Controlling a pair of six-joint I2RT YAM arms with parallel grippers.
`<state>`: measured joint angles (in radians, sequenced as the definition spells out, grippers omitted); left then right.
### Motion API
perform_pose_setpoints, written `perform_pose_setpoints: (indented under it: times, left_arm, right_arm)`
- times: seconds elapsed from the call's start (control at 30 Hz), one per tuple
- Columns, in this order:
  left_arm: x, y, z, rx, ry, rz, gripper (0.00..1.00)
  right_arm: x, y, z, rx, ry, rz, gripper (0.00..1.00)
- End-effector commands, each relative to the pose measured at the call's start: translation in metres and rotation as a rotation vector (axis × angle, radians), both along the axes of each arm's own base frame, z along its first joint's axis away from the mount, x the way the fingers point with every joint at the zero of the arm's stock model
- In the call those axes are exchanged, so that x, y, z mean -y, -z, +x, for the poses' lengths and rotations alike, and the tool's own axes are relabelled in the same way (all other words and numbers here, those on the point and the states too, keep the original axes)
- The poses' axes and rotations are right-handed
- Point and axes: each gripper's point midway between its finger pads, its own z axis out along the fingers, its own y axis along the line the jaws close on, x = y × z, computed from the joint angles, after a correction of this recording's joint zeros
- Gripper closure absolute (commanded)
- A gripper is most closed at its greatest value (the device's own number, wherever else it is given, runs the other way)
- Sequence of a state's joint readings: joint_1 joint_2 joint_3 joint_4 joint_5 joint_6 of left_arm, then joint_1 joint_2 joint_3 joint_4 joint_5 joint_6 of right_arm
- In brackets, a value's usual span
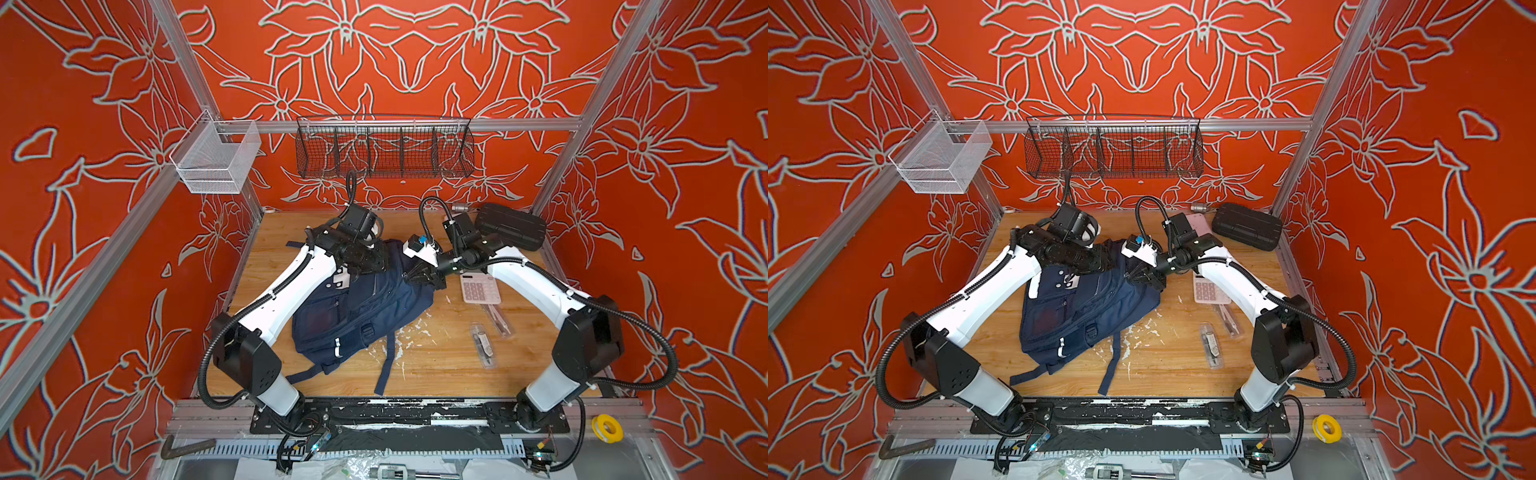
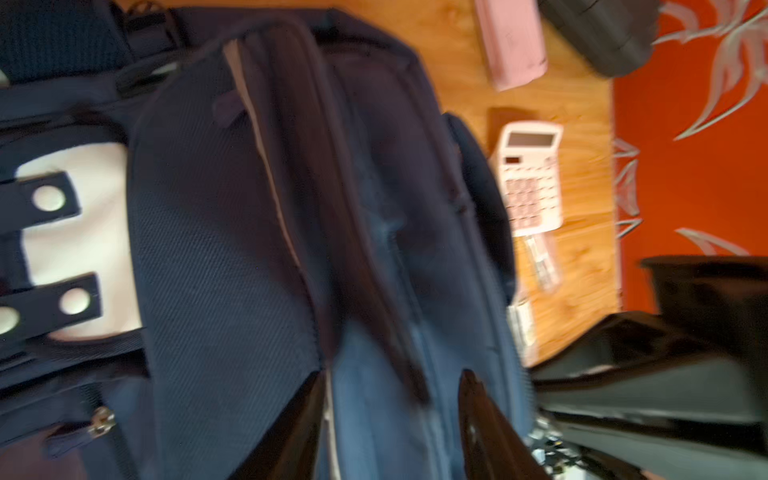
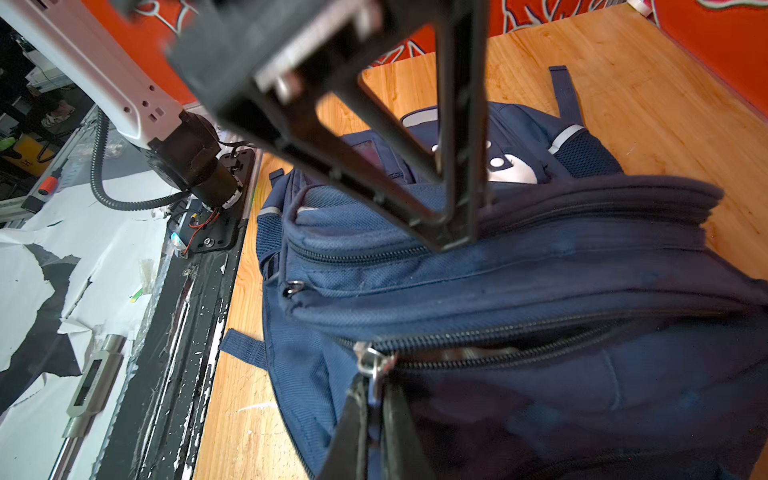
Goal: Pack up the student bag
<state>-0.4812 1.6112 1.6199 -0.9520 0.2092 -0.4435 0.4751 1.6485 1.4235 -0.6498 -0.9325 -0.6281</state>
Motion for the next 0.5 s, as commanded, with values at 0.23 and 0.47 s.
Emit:
perform_pose_setpoints:
  times: [0.23, 0.47]
  left_arm:
    - [0.008, 0.031, -0.019, -0.135, 0.157, 0.177, 0.66]
    - [0.019, 0.033, -0.014, -0.149, 0.168, 0.143, 0.96]
  right_arm:
    - [-0.008, -0.023, 0.003, 0.048, -0.057, 0.08, 1.0]
    - [-0.004, -0.02, 0.003, 0.06, -0.038, 0.06, 1.0]
